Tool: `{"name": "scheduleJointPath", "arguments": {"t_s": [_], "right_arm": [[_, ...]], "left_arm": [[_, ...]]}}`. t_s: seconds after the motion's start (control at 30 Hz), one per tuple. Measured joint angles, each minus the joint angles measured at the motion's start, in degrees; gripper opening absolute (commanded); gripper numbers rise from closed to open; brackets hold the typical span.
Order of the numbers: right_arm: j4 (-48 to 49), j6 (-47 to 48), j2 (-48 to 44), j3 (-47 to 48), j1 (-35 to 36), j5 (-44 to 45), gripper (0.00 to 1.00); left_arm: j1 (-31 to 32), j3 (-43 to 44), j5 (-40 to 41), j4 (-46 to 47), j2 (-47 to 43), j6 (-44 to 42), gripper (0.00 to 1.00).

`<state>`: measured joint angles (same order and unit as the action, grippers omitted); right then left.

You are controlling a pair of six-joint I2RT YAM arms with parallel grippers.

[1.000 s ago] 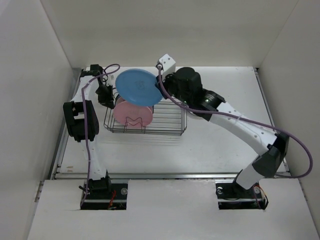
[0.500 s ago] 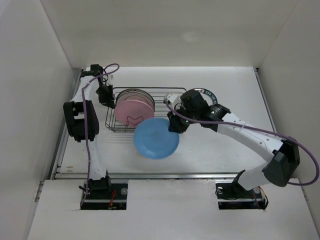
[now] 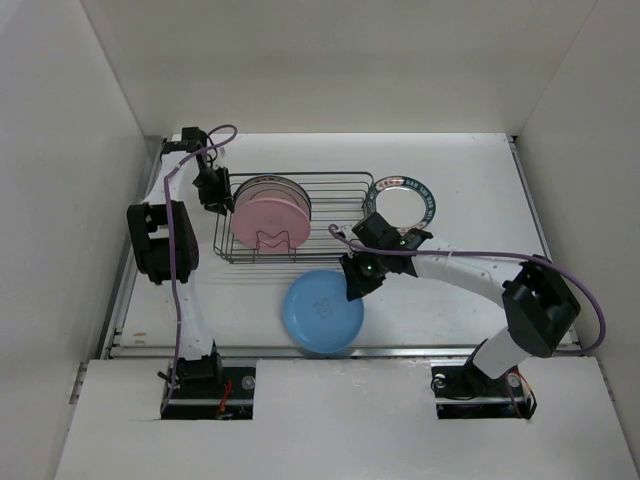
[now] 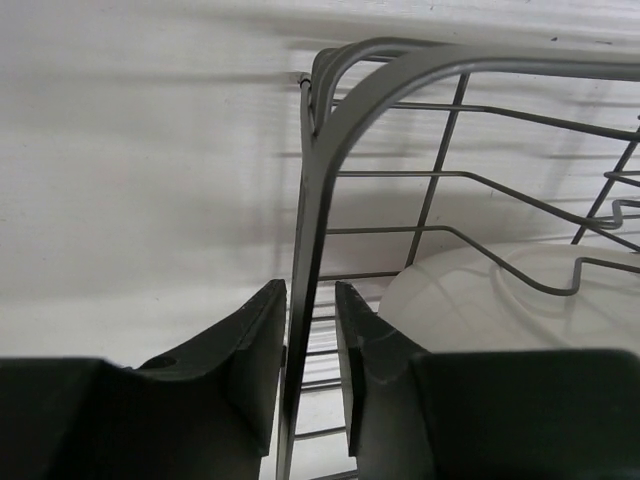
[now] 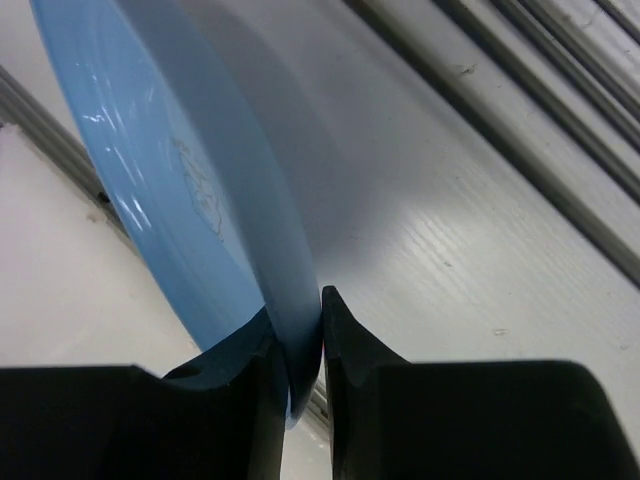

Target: Unload the plates from the dish rack

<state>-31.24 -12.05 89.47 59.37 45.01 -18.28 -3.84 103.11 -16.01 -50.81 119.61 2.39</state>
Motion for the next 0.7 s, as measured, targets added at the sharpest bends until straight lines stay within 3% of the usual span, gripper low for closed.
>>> {"name": "scheduleJointPath", "arguments": {"t_s": [0.17,0.27,0.4,0.5,0.57,0.7], "right_arm": [[2.67,-3.23,-0.13,-0.72,0.00,4.46,0.49],[3.41,-4.13,-0.79,-1.05,-0.07,6.19,0.64],[3.52,-4.44,-3.69,-1.16,-0.04,7.17,0.67],[3.52,-4.37,-6.34,-1.11,-0.07,7.26,0.69],[3.32,-4.17,-7.61,-0.81,-0.04,7.21,0.69],[2.32,-3.30,-8.92,1.33,-0.04,7.21,0.71]], "left_arm": [[0.00,-0.02,0.00,0.13,-2.16,0.00,0.28],[0.00,-0.02,0.22,0.61,-5.14,-0.55,0.36],[0.00,-0.07,0.20,1.75,-10.82,-1.88,0.46],[0.00,-0.42,-0.11,2.69,-15.43,-3.74,0.46],[0.00,-0.68,-1.49,3.21,-18.51,-6.25,0.40],[0.94,-1.09,-6.43,2.75,-23.28,-14.73,0.40]]}}
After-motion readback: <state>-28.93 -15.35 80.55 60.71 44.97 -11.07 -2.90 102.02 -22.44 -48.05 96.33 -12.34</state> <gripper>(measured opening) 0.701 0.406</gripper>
